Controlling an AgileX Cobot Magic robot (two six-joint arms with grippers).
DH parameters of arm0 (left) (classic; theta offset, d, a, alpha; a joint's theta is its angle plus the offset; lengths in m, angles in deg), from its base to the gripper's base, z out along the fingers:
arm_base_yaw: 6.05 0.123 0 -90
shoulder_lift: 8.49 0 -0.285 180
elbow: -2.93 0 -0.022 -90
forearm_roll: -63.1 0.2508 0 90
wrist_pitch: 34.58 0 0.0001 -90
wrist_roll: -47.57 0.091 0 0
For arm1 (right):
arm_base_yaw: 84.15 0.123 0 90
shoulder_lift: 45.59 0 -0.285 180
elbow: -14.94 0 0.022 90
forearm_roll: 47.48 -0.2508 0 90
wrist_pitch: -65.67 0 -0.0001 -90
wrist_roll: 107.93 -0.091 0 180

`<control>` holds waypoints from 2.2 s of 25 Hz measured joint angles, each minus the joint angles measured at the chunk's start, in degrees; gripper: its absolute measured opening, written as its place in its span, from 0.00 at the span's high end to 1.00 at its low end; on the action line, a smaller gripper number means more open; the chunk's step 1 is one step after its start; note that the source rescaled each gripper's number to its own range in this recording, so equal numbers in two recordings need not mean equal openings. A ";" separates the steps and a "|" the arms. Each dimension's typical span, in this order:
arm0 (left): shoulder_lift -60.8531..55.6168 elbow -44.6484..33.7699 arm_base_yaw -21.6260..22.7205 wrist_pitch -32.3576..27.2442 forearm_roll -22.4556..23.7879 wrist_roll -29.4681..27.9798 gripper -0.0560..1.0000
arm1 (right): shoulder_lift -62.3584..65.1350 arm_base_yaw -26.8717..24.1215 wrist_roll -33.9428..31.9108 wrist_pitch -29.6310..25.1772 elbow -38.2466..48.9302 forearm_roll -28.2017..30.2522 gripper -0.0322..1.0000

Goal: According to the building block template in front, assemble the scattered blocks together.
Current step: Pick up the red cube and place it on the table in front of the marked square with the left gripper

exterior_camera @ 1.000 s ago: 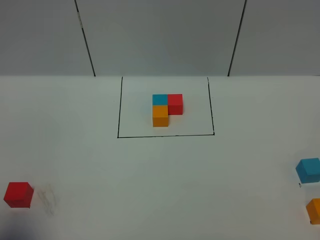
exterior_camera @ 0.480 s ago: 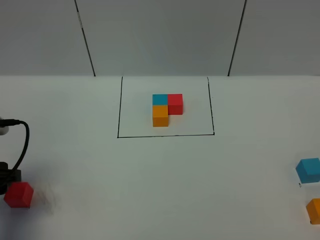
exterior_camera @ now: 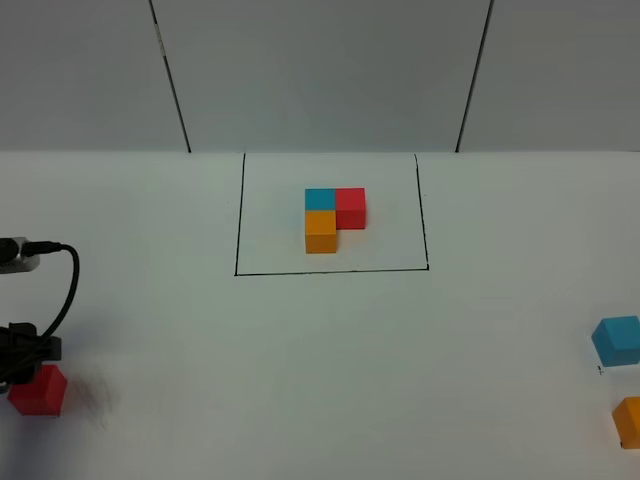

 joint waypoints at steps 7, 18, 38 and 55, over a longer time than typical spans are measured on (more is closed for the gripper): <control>4.85 0.04 0.00 2.58 -0.28 0.03 0.54 | 0.00 0.00 0.00 0.00 0.00 0.00 0.97; 11.82 0.11 0.00 6.97 -0.40 0.03 0.54 | 0.00 0.00 0.00 0.00 0.00 0.00 0.97; 15.34 19.93 -24.67 -2.79 -0.13 34.50 0.93 | 0.00 0.00 0.00 0.00 0.00 0.00 0.97; 45.13 68.54 -43.74 -38.10 -18.11 61.86 0.93 | 0.00 0.00 0.00 0.00 0.00 0.00 0.97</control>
